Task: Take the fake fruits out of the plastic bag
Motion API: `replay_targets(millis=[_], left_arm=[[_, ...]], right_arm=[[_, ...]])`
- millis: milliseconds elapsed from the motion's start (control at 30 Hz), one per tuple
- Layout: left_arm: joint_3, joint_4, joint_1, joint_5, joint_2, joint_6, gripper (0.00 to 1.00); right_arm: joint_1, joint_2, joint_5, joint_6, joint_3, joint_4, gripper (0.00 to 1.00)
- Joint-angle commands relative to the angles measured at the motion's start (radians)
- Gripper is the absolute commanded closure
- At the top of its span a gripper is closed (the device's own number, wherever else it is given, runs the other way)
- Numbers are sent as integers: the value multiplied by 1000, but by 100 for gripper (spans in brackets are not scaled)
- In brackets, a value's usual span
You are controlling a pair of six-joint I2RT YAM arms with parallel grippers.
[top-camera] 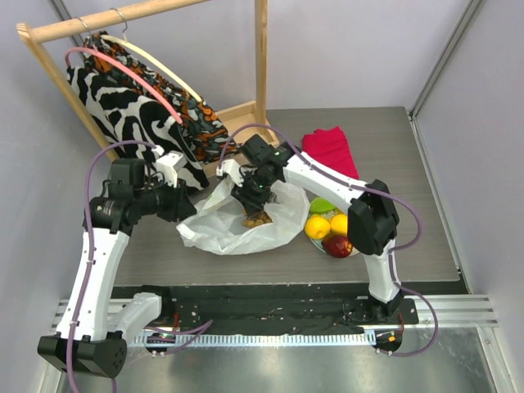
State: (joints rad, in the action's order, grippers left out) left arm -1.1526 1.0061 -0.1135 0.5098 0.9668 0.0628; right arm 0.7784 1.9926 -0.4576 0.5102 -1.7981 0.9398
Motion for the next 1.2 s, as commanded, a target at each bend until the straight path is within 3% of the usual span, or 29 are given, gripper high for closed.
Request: replay_targets(millis=[0, 33, 133, 300, 533, 667, 700, 733, 767, 800, 867, 967, 1167], left_arm=[[7, -14, 34, 144, -26, -17, 95], [10, -15, 41, 145, -27, -18, 100], [19, -20, 52, 177, -25, -15, 100], [34, -35, 74, 222, -22, -40, 100], [39, -37, 98, 246, -23, -44, 100], [53, -40, 104, 280, -28, -54, 100], [57, -41, 104, 292, -28, -58, 100], [62, -46, 106, 303, -28, -57, 98], [67, -52, 106, 327, -30, -55, 83], [65, -55, 107, 341, -30, -57, 74], [68, -57, 107, 363, -28, -57, 55], [67, -61, 106, 361, -23, -57, 43], [73, -75, 107, 386, -27, -57, 35]], right_arm=[[18, 60, 175, -41, -79, -125, 57], [18, 90, 192, -42, -83, -133, 57], [18, 124, 252, -42, -76, -147, 53], [24, 166, 297, -35, -37, -159, 32], [42, 196, 395, -44, 11, -262, 30], [47, 218, 430, -42, -15, -296, 43], [48, 225, 425, -38, -27, -273, 63], [47, 241, 418, -30, -44, -254, 74], [48, 239, 413, -26, -58, -243, 83], [48, 235, 413, -25, -58, -236, 96], [47, 196, 415, -27, -47, -234, 99], [48, 119, 377, -47, -43, -205, 99], [47, -52, 229, -90, -49, -139, 99]])
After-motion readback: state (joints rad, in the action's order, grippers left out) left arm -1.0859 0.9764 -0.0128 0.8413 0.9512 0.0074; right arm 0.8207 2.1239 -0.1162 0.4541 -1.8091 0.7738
